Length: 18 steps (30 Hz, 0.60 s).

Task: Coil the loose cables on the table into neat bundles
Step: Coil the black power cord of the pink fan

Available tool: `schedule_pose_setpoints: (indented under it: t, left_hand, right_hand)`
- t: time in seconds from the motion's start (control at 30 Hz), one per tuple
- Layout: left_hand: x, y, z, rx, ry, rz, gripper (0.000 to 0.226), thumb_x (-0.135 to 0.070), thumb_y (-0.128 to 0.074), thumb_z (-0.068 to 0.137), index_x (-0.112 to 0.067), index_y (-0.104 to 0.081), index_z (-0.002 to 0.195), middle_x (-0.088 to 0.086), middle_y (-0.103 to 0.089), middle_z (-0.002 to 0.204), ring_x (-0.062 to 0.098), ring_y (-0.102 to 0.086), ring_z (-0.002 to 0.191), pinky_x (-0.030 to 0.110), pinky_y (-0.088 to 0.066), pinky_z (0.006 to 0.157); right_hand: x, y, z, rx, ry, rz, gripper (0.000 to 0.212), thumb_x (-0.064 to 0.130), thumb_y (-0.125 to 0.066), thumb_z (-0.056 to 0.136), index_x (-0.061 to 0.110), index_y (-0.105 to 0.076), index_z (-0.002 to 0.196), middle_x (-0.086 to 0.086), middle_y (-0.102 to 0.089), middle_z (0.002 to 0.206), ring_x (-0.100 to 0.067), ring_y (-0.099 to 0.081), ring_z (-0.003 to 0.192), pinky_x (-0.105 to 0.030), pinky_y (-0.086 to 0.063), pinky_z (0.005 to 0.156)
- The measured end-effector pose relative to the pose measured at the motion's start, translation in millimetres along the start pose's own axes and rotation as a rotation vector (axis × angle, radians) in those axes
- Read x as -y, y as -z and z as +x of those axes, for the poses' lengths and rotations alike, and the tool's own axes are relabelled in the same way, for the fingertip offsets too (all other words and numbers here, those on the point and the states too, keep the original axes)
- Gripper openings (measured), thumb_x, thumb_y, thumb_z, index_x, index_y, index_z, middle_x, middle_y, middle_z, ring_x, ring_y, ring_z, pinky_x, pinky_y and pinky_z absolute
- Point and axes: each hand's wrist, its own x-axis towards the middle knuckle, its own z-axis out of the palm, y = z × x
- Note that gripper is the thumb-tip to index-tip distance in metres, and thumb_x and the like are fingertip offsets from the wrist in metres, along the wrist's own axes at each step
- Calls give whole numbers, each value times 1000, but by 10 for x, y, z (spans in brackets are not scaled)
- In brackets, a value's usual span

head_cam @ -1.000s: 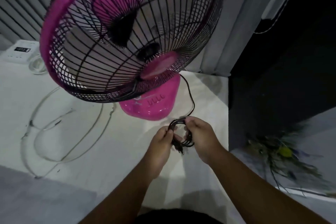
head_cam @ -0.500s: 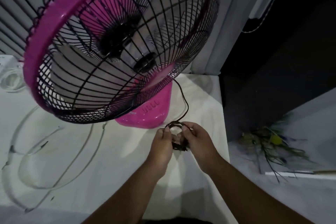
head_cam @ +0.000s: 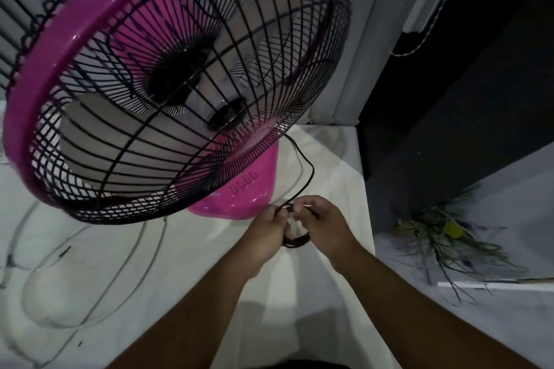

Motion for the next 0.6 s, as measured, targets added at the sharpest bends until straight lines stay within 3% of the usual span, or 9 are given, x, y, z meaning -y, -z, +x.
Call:
schedule_pose_setpoints:
  t: [0.07, 0.13, 0.2, 0.27, 0.33, 0.4, 0.5, 0.6]
  left_hand:
    - [21, -48, 33, -75, 3, -98, 21, -26, -39, 106, -21, -60, 104, -3, -56, 74, 18, -58, 79, 56, -48, 104]
    - [65, -91, 59, -122, -3, -216, 21, -24, -38, 106, -19, -58, 103, -3, -54, 72, 17, -56, 76, 56, -47, 105]
    - [101, -136, 63, -147, -17, -273, 21, -23, -38, 107, -14, -57, 109, -5, -56, 69, 14, -59, 73, 52, -51, 103]
    - [126, -186, 45, -162, -14, -299, 25, -22, -37, 107, -7, -55, 118, -5, -61, 72, 12, -63, 76, 49, -54, 100]
    - [144, -247, 16, -189, 15, -310, 28, -22, -36, 107, -4, -54, 119, 4, -69, 91, 19, -67, 91, 51, -52, 101]
    - [174, -307, -10, -213, 56, -286, 28, -23, -37, 107, -8, -58, 118, 12, -71, 111, 26, -68, 106, 51, -50, 103]
    - [199, -360, -79, -178, 50, -165, 28, -30, -39, 106, -21, -64, 114, 2, -73, 112, 17, -67, 107, 43, -50, 101]
    - [181, -314, -96, -111, 21, -98, 21, -31, -48, 104, -24, -66, 112, -2, -74, 112, 13, -67, 106, 39, -51, 98]
  right_hand:
    - [-27, -40, -52, -116, -66, 93, 12, 29, -68, 95, 24, -64, 106, -4, -71, 105, -17, -69, 95, -21, -51, 72]
    - [-86, -79, -125, -221, -164, 111, 28, 46, -69, 91, 26, -57, 107, -2, -68, 101, -13, -66, 85, -22, -48, 65]
    - [-150, -100, -168, -202, -303, 168, 45, 62, -64, 88, 24, -54, 111, -1, -67, 100, -15, -64, 83, -27, -52, 67]
    - [-196, -109, -164, -109, -385, 244, 50, 67, -58, 89, 24, -53, 115, -3, -68, 107, -18, -66, 96, -34, -57, 78]
    - [-213, -116, -121, -81, -344, 273, 37, 56, -59, 94, 27, -53, 116, -5, -70, 113, -19, -68, 103, -36, -57, 85]
    - [-203, -125, -66, -135, -244, 298, 20, 38, -62, 98, 29, -54, 114, -8, -72, 111, -17, -71, 98, -30, -57, 80]
    - [-185, -132, 1, -193, -173, 313, 17, 20, -58, 101, 26, -55, 116, -6, -72, 101, -16, -70, 83, -25, -56, 69]
    - [-181, -101, 60, -191, -159, 312, 22, 10, -52, 102, 26, -55, 116, -8, -73, 105, -23, -72, 92, -41, -60, 85]
